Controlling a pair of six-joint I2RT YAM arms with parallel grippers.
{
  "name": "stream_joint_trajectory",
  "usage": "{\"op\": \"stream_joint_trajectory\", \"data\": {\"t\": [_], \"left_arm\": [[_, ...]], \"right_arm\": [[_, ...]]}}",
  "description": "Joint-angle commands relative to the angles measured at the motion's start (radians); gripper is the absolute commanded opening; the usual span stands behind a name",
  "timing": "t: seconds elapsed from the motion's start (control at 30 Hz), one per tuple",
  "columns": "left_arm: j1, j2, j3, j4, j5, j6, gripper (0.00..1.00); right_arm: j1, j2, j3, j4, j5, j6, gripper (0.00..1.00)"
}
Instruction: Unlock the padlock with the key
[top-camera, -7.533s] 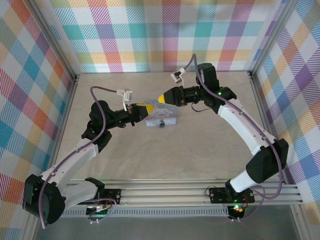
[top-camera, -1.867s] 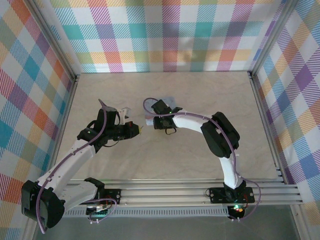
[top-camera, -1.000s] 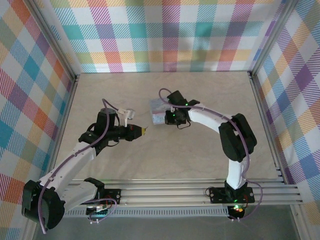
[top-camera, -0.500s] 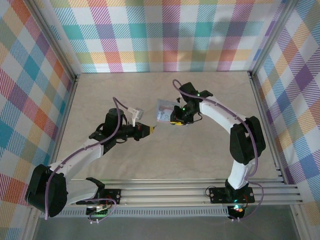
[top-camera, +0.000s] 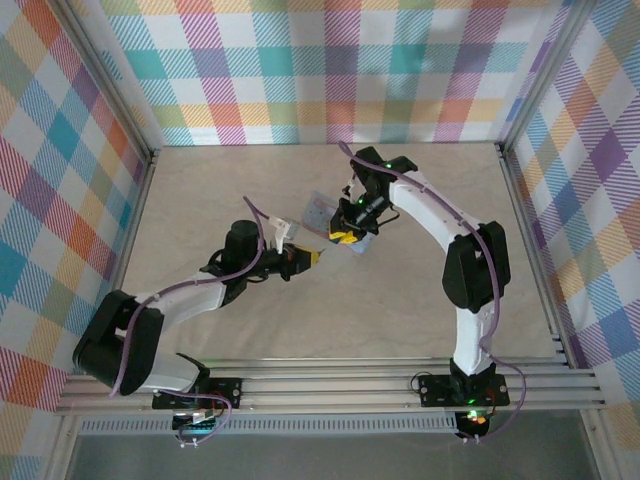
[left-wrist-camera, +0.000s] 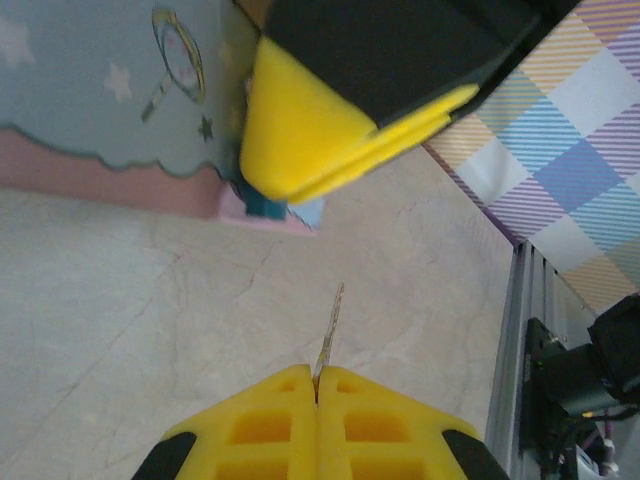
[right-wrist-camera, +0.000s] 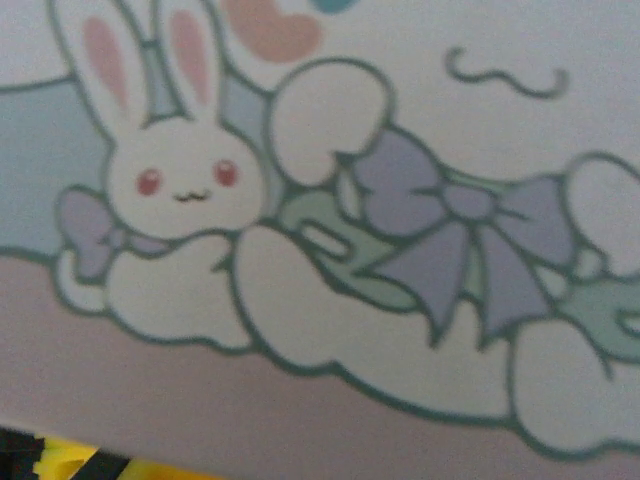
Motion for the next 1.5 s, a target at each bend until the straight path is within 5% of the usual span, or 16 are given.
{"op": "stream_joint_trajectory", "data": {"t": [0.0, 0.47, 1.47], "left_arm": [[-0.011, 0.043, -0.002, 0.165, -0.017, -0.044, 0.0], [-0.013, 0.189, -0.03, 0.396, -0.044, -0.191, 0.0], [-0.036, 0.202, -0.019, 0.432, -0.039, -0.239, 0.0]], "right_arm": [[-0.006, 0.002, 0.05, -0.04, -0.055, -0.014, 0.0], [-0.012, 0.013, 0.047, -0.004, -0.083, 0.028, 0.0], [-0.014, 0.021, 0.029, 0.032, -0.087, 0.066, 0.0]]}}
